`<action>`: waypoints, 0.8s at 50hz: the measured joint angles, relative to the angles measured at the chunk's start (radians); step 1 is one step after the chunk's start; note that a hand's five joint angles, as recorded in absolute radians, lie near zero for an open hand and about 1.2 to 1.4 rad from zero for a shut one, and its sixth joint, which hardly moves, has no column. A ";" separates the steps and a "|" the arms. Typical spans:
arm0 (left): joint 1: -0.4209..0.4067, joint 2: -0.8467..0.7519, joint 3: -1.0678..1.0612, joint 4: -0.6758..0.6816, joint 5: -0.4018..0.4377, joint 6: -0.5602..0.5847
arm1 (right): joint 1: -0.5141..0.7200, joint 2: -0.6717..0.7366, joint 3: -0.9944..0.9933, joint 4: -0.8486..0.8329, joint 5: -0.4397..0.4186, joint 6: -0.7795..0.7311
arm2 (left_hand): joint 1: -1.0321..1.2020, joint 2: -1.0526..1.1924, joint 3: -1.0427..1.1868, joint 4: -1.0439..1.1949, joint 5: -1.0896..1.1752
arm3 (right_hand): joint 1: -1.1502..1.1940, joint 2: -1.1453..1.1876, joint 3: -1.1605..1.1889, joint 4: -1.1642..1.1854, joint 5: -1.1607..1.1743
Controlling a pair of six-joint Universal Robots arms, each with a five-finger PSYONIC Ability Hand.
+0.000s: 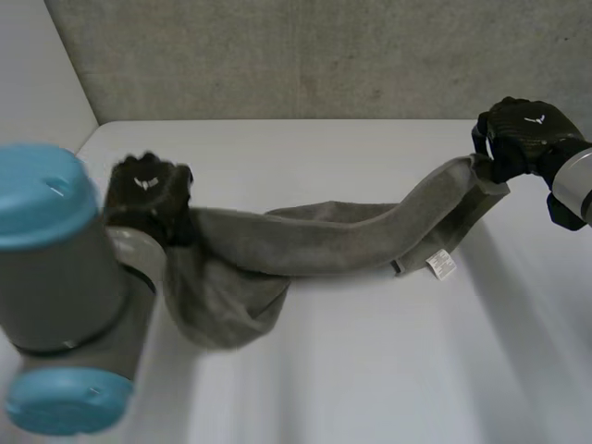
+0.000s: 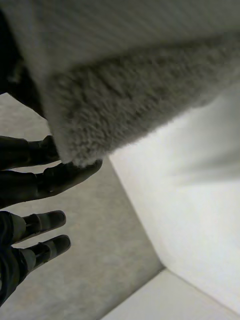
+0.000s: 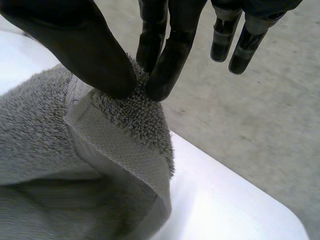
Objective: Fold the towel.
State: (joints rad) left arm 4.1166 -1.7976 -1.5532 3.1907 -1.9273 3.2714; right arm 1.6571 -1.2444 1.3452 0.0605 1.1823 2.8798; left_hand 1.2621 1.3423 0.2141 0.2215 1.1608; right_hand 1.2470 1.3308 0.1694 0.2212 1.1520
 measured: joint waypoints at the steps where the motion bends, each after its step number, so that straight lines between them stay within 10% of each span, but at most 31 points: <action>1: 0.011 0.007 0.000 -0.002 0.017 0.006 | -0.001 -0.007 -0.002 0.014 -0.011 -0.001 | 0.000 0.000 0.000 0.000 0.000 | 0.000 0.000 0.000 0.000 0.000; 12: 0.159 0.077 0.019 -0.088 0.243 0.116 | -0.041 -0.106 -0.062 0.310 -0.173 -0.047 | 0.000 0.000 0.000 0.000 0.000 | 0.000 0.000 0.000 0.000 0.000; 26: 0.328 0.124 0.037 -0.248 0.480 0.126 | -0.106 -0.108 -0.053 0.565 -0.159 -0.441 | 0.000 0.000 0.000 0.000 0.000 | 0.000 0.000 0.000 0.000 0.000; 40: 0.320 -0.110 0.239 -0.196 0.523 0.272 | 0.009 0.084 -0.180 0.402 -0.076 -0.559 | 0.000 0.000 0.000 0.000 0.000 | 0.000 0.000 0.000 0.000 0.000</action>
State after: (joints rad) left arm 4.4367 -1.9075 -1.3145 2.9944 -1.4043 3.5431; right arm 1.6658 -1.1602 1.1656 0.4622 1.1059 2.3207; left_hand 1.2625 1.3424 0.2141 0.2215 1.1611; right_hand 1.2471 1.3308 0.1692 0.2212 1.1521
